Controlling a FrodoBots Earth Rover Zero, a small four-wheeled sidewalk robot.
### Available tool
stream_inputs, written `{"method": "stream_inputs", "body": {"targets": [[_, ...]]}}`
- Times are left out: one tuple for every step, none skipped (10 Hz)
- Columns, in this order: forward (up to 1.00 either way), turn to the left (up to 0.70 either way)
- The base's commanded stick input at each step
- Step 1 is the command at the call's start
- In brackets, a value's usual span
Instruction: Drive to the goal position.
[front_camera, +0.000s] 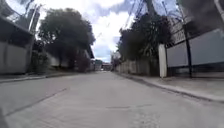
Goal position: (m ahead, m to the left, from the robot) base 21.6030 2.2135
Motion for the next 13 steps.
{"method": "stream_inputs", "body": {"targets": [[0.70,-0.04],[0.70,0.00],[0.70,0.00],[0.70,0.00],[0.70,0.00],[0.70,0.00],[0.70,0.00],[0.70,0.00],[0.70,0.00],[0.70,0.00],[0.70,0.00],[0.70,0.00],[0.70,0.00]]}}
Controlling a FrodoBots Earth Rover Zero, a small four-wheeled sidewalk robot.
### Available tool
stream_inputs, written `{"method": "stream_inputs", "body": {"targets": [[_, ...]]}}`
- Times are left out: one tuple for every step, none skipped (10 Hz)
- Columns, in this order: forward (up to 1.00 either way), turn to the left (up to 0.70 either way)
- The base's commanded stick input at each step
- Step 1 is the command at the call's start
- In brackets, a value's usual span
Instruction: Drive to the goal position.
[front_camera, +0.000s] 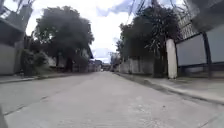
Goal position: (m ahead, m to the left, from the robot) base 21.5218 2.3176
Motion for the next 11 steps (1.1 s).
{"method": "stream_inputs", "body": {"targets": [[0.70,0.00],[0.70,0.00],[0.70,0.00],[0.70,0.00],[0.70,-0.01],[0.70,-0.23],[0.70,-0.35],[0.70,-0.35],[0.70,-0.35],[0.70,-0.22],[0.70,-0.08]]}}
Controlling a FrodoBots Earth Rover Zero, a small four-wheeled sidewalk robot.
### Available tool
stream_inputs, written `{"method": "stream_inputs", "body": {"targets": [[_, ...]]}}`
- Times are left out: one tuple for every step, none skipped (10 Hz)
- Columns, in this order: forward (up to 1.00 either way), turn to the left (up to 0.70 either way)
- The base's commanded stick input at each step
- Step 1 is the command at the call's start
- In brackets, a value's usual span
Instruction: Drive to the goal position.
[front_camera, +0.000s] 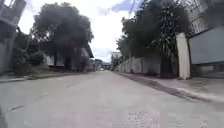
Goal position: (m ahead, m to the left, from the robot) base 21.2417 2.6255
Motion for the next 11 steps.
{"method": "stream_inputs", "body": {"targets": [[0.70,-0.01],[0.70,0.00],[0.70,0.00],[0.70,0.00],[0.70,0.00],[0.70,0.00],[0.70,0.00],[0.70,0.00],[0.70,0.00],[0.70,0.00],[0.70,0.00]]}}
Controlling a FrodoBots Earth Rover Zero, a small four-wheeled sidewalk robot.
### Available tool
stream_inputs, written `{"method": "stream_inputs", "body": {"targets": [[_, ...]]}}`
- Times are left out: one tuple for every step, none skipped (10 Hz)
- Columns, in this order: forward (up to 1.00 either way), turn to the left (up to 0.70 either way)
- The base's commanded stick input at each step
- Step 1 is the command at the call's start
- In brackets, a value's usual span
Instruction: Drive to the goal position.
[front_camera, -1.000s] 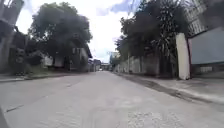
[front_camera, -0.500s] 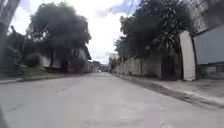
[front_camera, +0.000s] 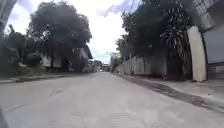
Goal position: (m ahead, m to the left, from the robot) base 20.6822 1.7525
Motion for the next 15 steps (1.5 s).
{"method": "stream_inputs", "body": {"targets": [[0.70,0.00],[0.70,0.00],[0.70,0.00],[0.70,0.00],[0.70,0.00],[0.70,0.00],[0.70,0.00],[0.70,0.00],[0.70,0.00],[0.70,0.00],[0.70,0.00],[0.70,0.00],[0.70,-0.02],[0.70,-0.20],[0.70,-0.35]]}}
